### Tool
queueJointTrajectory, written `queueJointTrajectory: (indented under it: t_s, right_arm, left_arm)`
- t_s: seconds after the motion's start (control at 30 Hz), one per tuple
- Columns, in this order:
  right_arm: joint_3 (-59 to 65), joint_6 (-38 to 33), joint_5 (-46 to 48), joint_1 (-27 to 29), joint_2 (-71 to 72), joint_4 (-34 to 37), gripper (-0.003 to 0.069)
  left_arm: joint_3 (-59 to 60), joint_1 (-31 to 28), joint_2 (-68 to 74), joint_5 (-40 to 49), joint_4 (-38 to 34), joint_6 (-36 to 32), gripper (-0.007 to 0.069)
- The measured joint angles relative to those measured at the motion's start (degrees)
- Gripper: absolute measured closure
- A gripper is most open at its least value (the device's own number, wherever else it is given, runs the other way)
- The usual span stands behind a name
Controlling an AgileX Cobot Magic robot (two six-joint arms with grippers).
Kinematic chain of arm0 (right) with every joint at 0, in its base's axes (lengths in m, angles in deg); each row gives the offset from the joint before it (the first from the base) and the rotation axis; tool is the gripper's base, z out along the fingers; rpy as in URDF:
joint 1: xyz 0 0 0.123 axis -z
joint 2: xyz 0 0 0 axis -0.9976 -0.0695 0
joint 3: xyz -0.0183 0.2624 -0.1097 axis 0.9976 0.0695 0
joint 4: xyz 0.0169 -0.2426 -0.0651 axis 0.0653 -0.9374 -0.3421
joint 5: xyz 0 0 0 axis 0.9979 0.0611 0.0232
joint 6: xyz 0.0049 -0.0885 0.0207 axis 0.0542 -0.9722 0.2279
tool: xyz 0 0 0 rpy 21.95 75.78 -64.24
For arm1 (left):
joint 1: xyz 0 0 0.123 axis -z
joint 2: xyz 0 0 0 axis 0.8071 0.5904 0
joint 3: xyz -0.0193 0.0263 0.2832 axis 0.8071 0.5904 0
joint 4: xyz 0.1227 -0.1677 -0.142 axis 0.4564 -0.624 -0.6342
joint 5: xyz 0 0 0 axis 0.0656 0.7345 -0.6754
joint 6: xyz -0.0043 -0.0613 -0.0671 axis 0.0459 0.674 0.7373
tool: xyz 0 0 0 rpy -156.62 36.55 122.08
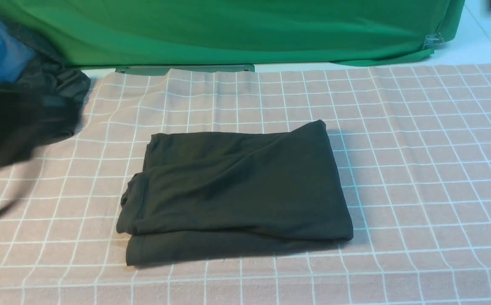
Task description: Fold a long-sleeved shirt over a pink coffee tablecloth.
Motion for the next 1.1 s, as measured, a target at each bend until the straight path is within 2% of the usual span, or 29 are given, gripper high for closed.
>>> queueJointTrajectory:
  t_s: [0.13, 0.17, 0.3, 0.47, 0.63, 1.1]
  right_arm:
    - [13.17, -0.04, -15.30, 0.00, 15.27, -0.05, 0.0624]
    - [13.78, -0.04, -15.30, 0.00, 15.88, -0.05, 0.0624]
    - [27.42, -0.04, -26.79, 0.00, 27.88, -0.07, 0.0624]
    - [36.84, -0.05, -38.12, 0.00, 36.10, -0.07, 0.0624]
    - [38.28, 0.05, -41.56, 0.00, 39.62, -0.07, 0.0620]
    - [38.63, 0.05, -41.56, 0.00, 39.68, -0.07, 0.0544]
  left_arm:
    - [2.74, 0.00, -14.32, 0.79, 3.79, 0.71, 0.0611]
    - [2.94, 0.00, -14.86, 0.88, 3.79, 0.80, 0.0611]
    - [8.08, 0.00, -24.85, 2.92, 4.67, 2.31, 0.0611]
    - [13.80, 0.00, -32.05, 4.03, 5.36, 2.88, 0.0611]
    - [17.53, 0.00, -34.02, 4.20, 5.38, 4.37, 0.0611]
    - [18.31, 0.00, -34.02, 4.20, 5.68, 4.55, 0.0611]
